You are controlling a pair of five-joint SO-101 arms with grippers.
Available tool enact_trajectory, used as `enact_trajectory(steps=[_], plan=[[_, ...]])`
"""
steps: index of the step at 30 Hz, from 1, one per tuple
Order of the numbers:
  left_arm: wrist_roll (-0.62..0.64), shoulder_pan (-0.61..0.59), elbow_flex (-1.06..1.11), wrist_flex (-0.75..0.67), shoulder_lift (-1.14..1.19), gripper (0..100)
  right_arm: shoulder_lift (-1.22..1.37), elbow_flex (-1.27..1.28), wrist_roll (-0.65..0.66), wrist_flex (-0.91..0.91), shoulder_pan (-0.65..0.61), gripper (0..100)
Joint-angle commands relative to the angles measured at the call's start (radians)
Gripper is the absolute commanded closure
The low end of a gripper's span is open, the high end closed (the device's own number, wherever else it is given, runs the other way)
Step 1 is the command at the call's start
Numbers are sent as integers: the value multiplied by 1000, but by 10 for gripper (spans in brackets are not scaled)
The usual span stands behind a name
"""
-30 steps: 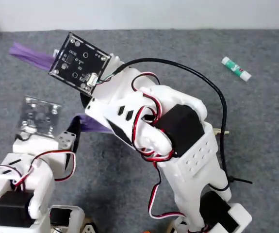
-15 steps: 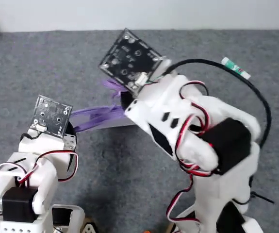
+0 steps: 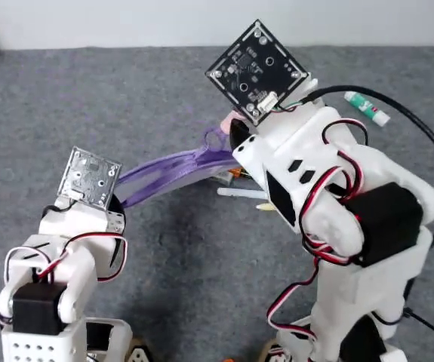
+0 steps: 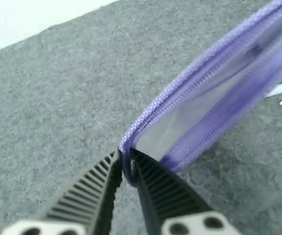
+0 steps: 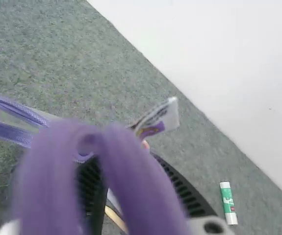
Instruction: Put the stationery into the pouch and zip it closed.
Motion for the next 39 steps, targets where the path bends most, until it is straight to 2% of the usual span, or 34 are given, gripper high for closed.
enact_trajectory(steps=[1, 7, 13, 21, 24, 30, 35, 39], plan=[[-11, -9, 2, 14, -3, 987, -51, -20, 12, 35, 39, 990], [51, -9, 4, -37, 2, 964, -47, -18, 11, 35, 36, 990], [222, -9, 8, -126, 3, 764, -51, -18, 11, 35, 36, 990], [238, -9, 114, -166, 64, 758, -51, -18, 11, 35, 36, 990], [238, -9, 140, -226, 95, 791, -51, -18, 11, 35, 36, 990], [233, 25, 122, -270, 144, 993, -51, -18, 11, 35, 44, 990], [232, 26, -12, -189, 143, 988, -50, -20, 11, 24, 41, 990], [203, 26, -191, -64, 149, 988, -38, -20, 14, 24, 39, 990]])
